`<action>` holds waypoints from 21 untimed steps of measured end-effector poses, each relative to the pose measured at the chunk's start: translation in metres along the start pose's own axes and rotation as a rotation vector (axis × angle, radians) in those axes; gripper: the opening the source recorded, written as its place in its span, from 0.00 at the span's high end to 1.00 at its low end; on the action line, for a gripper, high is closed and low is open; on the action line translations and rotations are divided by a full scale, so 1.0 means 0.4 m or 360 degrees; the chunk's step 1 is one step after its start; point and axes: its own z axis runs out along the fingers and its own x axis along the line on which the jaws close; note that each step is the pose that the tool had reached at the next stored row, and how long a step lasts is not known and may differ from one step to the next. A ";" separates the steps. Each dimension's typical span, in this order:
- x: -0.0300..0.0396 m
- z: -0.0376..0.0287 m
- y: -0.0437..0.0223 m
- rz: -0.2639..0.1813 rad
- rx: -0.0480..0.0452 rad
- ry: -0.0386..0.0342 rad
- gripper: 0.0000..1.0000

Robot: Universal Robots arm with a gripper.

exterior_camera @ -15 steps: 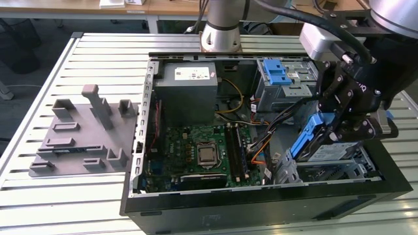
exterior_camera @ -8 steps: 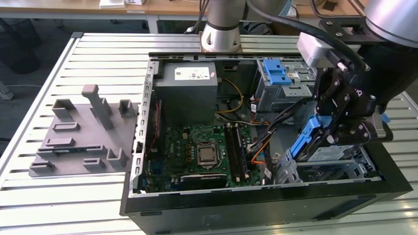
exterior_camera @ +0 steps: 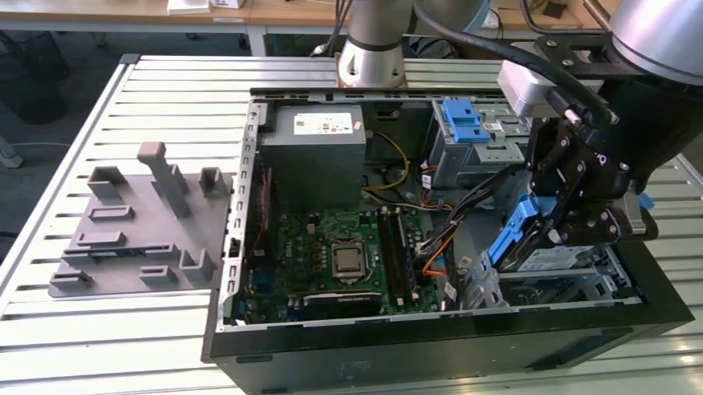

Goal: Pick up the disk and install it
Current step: 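Insert the disk into the insertion slot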

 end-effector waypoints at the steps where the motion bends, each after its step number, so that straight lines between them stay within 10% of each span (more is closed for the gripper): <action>1: 0.000 0.000 0.000 0.0000 0.0000 0.0000 0.64; 21: 0.000 0.029 0.000 0.0000 0.0000 0.0000 0.56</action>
